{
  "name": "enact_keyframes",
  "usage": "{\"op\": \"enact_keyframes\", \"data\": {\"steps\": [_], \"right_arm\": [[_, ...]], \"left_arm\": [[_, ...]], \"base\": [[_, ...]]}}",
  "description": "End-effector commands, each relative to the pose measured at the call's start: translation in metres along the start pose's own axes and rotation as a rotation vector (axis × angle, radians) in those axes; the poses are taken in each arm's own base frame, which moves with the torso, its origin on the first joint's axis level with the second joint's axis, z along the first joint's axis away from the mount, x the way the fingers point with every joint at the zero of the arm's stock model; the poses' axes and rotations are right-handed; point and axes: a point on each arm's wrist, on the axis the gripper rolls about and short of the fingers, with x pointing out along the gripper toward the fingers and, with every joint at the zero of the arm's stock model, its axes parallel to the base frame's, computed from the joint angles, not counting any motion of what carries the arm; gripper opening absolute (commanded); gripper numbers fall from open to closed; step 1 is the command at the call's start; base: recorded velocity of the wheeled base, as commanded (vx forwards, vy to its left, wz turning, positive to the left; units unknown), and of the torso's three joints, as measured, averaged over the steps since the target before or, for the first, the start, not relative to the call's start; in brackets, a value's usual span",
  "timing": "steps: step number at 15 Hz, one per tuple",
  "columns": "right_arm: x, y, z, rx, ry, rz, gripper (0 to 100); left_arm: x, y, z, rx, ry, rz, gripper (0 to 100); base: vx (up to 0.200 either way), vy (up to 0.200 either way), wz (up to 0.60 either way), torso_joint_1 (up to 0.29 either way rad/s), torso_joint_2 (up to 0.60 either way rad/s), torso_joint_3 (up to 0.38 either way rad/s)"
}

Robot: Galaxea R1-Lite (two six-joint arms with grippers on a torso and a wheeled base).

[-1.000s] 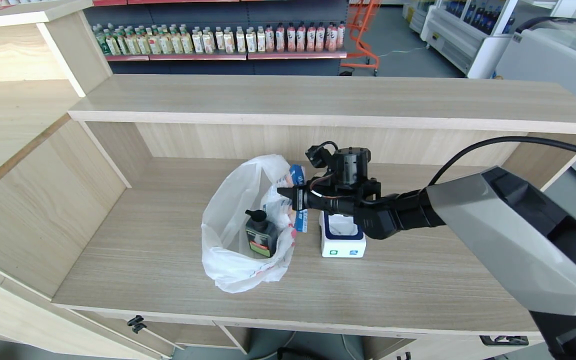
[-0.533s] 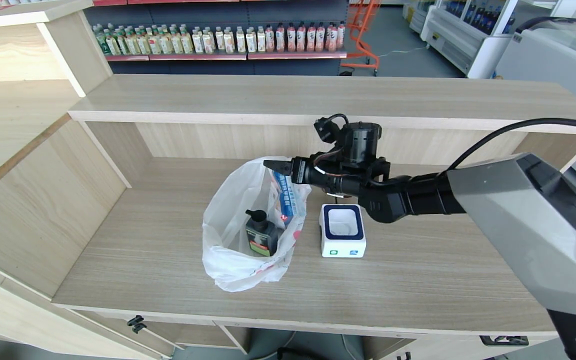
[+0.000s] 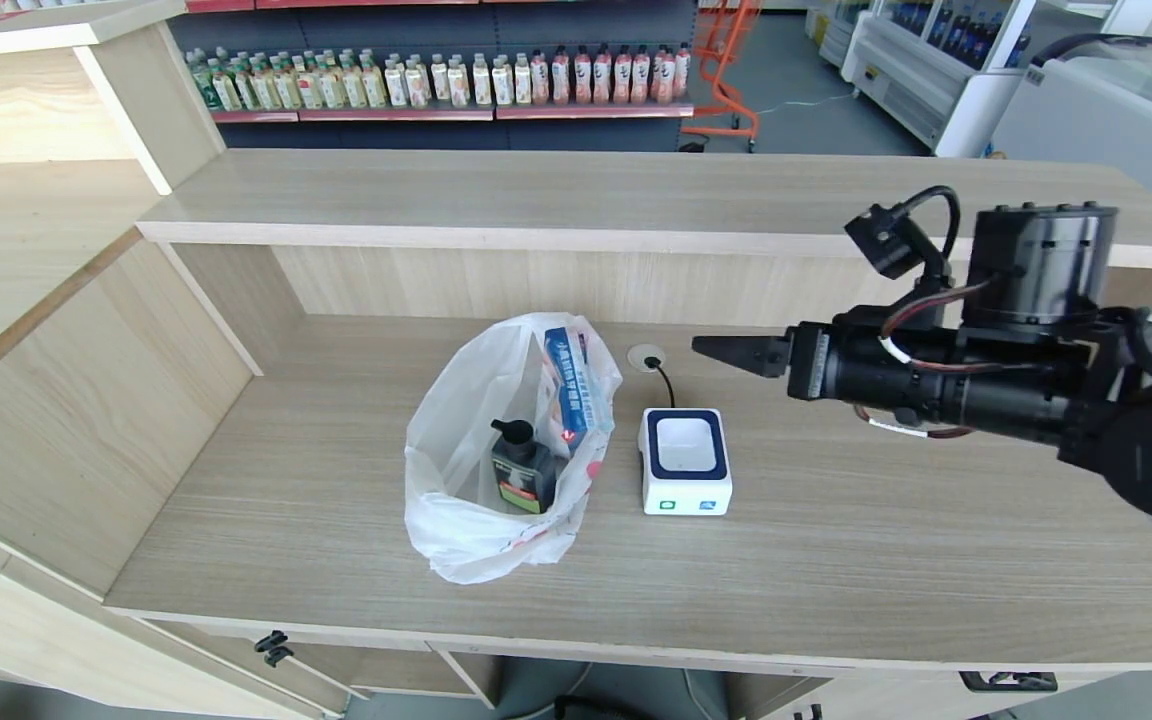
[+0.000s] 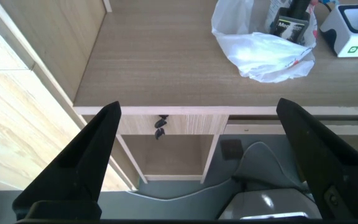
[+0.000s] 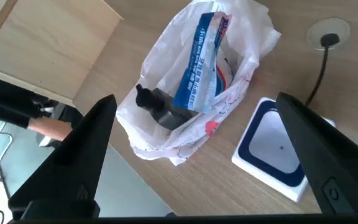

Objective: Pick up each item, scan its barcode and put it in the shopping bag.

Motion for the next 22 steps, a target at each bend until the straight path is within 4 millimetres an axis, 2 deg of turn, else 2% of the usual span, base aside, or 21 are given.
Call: {"op": "enact_keyframes", "data": {"steps": [1,2,4,6,7,9,10,15,16,22], "right_arm": [[-0.176,0.007,-0.057,-0.133,-0.122,-0.345,100],[-0.202,0.013,-0.083,-0.134,-0.118,-0.436,100],[-0.245,0.038,-0.141,-0.139,-0.11,-0.525,100],[-0.262,0.049,-0.177,-0.185,-0.156,-0.585,100],[-0.267,0.051,-0.205,-0.243,-0.189,-0.652,100],[-0.275,0.051,-0.217,-0.221,-0.217,-0.758,100],[-0.278,0.053,-0.221,-0.24,-0.261,-0.746,100],[-0.278,0.053,-0.221,-0.213,-0.275,-0.74,100],[-0.278,0.053,-0.221,-0.214,-0.273,-0.74,0],[-0.278,0.053,-0.221,-0.212,-0.276,-0.741,0]], "left_arm": [[0.0,0.0,0.0,0.0,0.002,0.0,100],[0.0,0.0,0.0,0.0,0.002,0.0,100],[0.0,0.0,0.0,0.0,0.002,0.0,100],[0.0,0.0,0.0,0.0,0.002,0.0,100],[0.0,0.0,0.0,0.0,0.002,0.0,100],[0.0,0.0,0.0,0.0,0.002,0.0,100],[0.0,0.0,0.0,0.0,0.002,0.0,100],[0.0,0.0,0.0,0.0,0.0,0.0,100],[0.0,0.0,0.0,0.0,0.002,0.0,100],[0.0,0.0,0.0,0.0,0.002,0.0,100]], "base": [[0.0,0.0,0.0,0.0,0.0,0.0],[0.0,0.0,0.0,0.0,0.0,0.0],[0.0,0.0,0.0,0.0,0.0,0.0],[0.0,0.0,0.0,0.0,0.0,0.0],[0.0,0.0,0.0,0.0,0.0,0.0],[0.0,0.0,0.0,0.0,0.0,0.0],[0.0,0.0,0.0,0.0,0.0,0.0],[0.0,0.0,0.0,0.0,0.0,0.0],[0.0,0.0,0.0,0.0,0.0,0.0],[0.0,0.0,0.0,0.0,0.0,0.0]]}}
